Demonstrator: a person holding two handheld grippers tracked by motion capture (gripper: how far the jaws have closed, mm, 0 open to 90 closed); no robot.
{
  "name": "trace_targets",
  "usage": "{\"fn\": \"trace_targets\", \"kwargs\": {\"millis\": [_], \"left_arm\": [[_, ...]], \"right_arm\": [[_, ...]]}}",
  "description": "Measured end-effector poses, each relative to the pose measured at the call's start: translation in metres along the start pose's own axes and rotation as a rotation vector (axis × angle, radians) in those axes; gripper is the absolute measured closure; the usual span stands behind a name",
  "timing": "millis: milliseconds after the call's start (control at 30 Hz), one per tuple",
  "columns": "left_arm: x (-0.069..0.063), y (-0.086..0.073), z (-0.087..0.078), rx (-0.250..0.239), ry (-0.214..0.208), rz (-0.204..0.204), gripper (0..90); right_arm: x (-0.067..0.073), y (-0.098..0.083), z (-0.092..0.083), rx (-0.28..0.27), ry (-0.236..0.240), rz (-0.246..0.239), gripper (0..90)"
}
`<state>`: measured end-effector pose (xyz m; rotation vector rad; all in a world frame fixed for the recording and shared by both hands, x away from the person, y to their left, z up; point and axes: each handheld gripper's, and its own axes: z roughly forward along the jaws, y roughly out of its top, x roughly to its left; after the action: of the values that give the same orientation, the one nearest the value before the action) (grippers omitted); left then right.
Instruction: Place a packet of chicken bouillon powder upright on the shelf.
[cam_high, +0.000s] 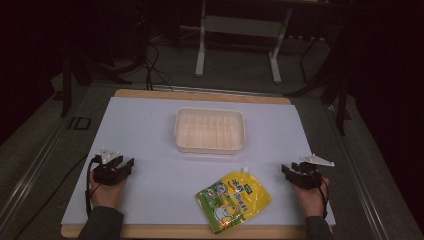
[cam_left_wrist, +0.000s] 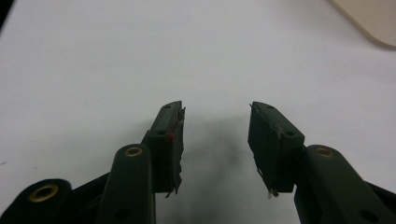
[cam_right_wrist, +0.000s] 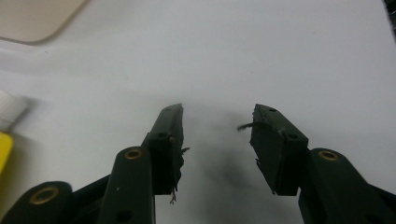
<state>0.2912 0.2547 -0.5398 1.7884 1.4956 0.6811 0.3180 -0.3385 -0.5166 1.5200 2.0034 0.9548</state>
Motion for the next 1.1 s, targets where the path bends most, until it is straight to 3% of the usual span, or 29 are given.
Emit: {"fn": "trace_targets", "kwargs": {"millis": [100, 233, 267, 467, 700, 867, 1100], "left_arm": [[-0.002, 0.000, 0.001, 0.003, -0.011, 0.029, 54.7], [-0.004, 0.000, 0.001, 0.003, -0.013, 0.045, 54.6], [-0.005, -0.001, 0.001, 0.000, -0.011, 0.054, 54.3], [-0.009, -0.001, 0.001, 0.006, 0.004, 0.090, 54.5], [-0.009, -0.001, 0.001, 0.004, -0.004, 0.087, 56.0], [-0.009, -0.001, 0.001, 0.000, -0.007, 0.086, 56.1], [-0.009, -0.001, 0.001, -0.001, -0.008, 0.087, 56.3]], "right_arm": [[0.000, 0.000, -0.003, 0.004, 0.016, 0.009, 52.2], [0.002, -0.001, -0.005, 0.024, 0.026, -0.018, 52.2], [0.004, 0.002, -0.013, 0.046, 0.065, -0.033, 56.4], [0.006, -0.002, -0.028, 0.076, 0.116, -0.060, 56.3], [0.018, -0.008, -0.037, 0.119, 0.194, -0.074, 53.2], [0.032, -0.005, -0.047, 0.112, 0.238, -0.112, 49.0], [0.046, -0.007, -0.053, 0.116, 0.285, -0.122, 43.0]]}}
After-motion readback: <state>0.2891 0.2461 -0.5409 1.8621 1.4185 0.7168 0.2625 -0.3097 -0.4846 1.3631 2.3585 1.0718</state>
